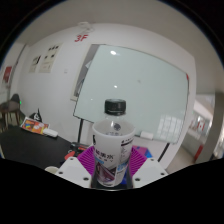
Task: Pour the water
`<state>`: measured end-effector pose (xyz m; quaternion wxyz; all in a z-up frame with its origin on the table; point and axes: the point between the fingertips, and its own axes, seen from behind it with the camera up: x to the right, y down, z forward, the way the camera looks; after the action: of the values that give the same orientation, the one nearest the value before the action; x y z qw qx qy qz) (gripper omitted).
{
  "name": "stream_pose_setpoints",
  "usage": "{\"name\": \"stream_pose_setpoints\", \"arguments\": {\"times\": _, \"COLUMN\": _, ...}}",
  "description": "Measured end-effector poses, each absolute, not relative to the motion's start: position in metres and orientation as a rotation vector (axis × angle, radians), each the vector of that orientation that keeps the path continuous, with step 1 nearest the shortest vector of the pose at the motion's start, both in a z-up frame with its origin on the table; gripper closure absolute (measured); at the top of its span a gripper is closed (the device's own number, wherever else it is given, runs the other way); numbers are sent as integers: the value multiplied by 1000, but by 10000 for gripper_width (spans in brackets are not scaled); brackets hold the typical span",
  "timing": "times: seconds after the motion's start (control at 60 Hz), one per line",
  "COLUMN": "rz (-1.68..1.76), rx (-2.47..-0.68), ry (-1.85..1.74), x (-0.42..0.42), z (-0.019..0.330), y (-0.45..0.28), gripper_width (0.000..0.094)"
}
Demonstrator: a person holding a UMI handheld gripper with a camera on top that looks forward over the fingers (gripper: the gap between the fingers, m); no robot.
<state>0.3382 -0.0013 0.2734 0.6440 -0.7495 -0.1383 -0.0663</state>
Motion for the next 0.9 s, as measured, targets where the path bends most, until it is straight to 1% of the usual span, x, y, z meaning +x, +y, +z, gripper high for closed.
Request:
{"name": "stream_pose_setpoints", "arguments": {"times": 0.017, "rz": -151, "rx": -1715, "ry": -291, "x": 322, "z": 266, "y": -8, "gripper_width": 546}}
{"name": "stream_pose_setpoints", "arguments": {"times": 0.033, "rz": -122, "rx": -1725, "ry": -279, "x": 344, "z": 261, "y": -4, "gripper_width": 547}}
{"name": "stream_pose_setpoints", "arguments": {"times": 0.15, "rz": -15, "rx": -1799, "ry": -204, "x": 374, "z": 204, "y": -1, "gripper_width": 548}}
{"name": "stream_pose_setpoints", "arguments": {"times": 0.167, "rz": -13, "rx": -1807, "ry": -194, "x": 357, "z": 196, "y": -2, "gripper_width": 549}}
{"name": "stream_pose_setpoints", "arguments": {"times": 0.183, "rz": -3, "rx": -1813, "ry": -187, "x": 361, "z": 184, "y": 1, "gripper_width": 548}}
{"name": "stream_pose_setpoints", "arguments": {"times": 0.333, "rz": 45, "rx": -1868, "ry": -159, "x": 369, "z": 121, "y": 9, "gripper_width": 546}}
{"name": "stream_pose_setpoints", "arguments": {"times": 0.4, "rz": 61, "rx": -1883, "ry": -146, "x": 372, "z": 101, "y": 11, "gripper_width": 544}}
{"name": "stream_pose_setpoints", "arguments": {"times": 0.5, "rz": 101, "rx": -1934, "ry": -112, "x": 374, "z": 62, "y": 8, "gripper_width": 543}}
{"name": "stream_pose_setpoints", "arguments": {"times": 0.517, "rz": 104, "rx": -1891, "ry": -111, "x": 373, "z": 69, "y": 11, "gripper_width": 541}}
{"name": "stream_pose_setpoints", "arguments": {"times": 0.567, "rz": 78, "rx": -1872, "ry": -145, "x": 373, "z": 70, "y": 7, "gripper_width": 534}}
{"name": "stream_pose_setpoints", "arguments": {"times": 0.617, "rz": 45, "rx": -1850, "ry": -172, "x": 371, "z": 69, "y": 6, "gripper_width": 504}}
{"name": "stream_pose_setpoints", "arguments": {"times": 0.7, "rz": 38, "rx": -1842, "ry": -153, "x": 373, "z": 71, "y": 5, "gripper_width": 421}}
{"name": "stream_pose_setpoints", "arguments": {"times": 0.733, "rz": 39, "rx": -1856, "ry": -142, "x": 373, "z": 69, "y": 6, "gripper_width": 381}}
{"name": "stream_pose_setpoints", "arguments": {"times": 0.75, "rz": 37, "rx": -1879, "ry": -138, "x": 374, "z": 66, "y": 6, "gripper_width": 338}}
{"name": "stream_pose_setpoints", "arguments": {"times": 0.767, "rz": 34, "rx": -1909, "ry": -136, "x": 375, "z": 60, "y": 4, "gripper_width": 325}}
{"name": "stream_pose_setpoints", "arguments": {"times": 0.833, "rz": 12, "rx": -1997, "ry": -125, "x": 381, "z": 48, "y": -5, "gripper_width": 73}}
{"name": "stream_pose_setpoints", "arguments": {"times": 0.867, "rz": -2, "rx": -2009, "ry": -117, "x": 383, "z": 48, "y": -8, "gripper_width": 104}}
{"name": "stream_pose_setpoints", "arguments": {"times": 0.9, "rz": -22, "rx": -2018, "ry": -113, "x": 385, "z": 50, "y": -15, "gripper_width": 97}}
